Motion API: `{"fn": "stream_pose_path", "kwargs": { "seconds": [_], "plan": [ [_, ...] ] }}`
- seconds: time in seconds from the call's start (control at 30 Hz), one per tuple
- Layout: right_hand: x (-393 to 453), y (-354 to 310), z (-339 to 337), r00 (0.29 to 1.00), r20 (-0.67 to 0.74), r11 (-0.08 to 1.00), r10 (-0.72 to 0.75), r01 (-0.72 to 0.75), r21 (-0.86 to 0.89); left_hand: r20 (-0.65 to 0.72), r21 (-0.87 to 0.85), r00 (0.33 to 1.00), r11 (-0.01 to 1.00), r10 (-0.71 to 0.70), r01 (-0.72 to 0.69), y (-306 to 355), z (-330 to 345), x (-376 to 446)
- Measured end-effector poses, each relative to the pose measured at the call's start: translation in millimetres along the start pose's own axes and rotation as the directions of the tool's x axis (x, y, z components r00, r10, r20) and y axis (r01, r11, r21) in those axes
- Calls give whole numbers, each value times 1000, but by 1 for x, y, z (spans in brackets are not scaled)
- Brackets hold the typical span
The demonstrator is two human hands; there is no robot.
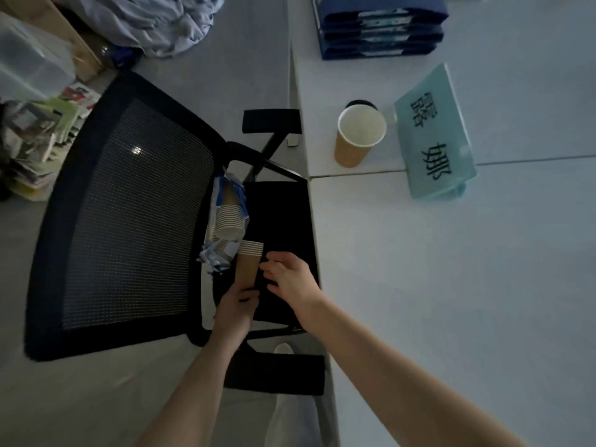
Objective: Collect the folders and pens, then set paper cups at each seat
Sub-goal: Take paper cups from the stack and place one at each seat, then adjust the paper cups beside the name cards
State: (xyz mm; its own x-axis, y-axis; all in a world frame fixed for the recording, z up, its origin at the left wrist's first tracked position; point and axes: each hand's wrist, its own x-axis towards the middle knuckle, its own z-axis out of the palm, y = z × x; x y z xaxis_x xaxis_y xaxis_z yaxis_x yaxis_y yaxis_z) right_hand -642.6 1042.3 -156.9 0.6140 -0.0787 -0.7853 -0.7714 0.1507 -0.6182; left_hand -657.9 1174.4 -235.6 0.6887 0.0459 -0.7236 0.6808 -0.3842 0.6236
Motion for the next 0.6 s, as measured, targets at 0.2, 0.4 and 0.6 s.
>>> {"fn": "stream_pose_path", "kwargs": {
  "seconds": [0.2,0.4,0.6],
  "plan": [
    [-83,3,-77,991,92,993,-97,90,79,-294,117,929,973,223,-197,24,53,-100],
    [-122,11,-172,988,27,987,-150,149,62,-414,268,776,878,476,-396,38,143,-172],
    [-114,-27,-224,949,-48,949,-312,309,-64,-178,642,771,666,612,-380,23,199,-187]
  ]
}}
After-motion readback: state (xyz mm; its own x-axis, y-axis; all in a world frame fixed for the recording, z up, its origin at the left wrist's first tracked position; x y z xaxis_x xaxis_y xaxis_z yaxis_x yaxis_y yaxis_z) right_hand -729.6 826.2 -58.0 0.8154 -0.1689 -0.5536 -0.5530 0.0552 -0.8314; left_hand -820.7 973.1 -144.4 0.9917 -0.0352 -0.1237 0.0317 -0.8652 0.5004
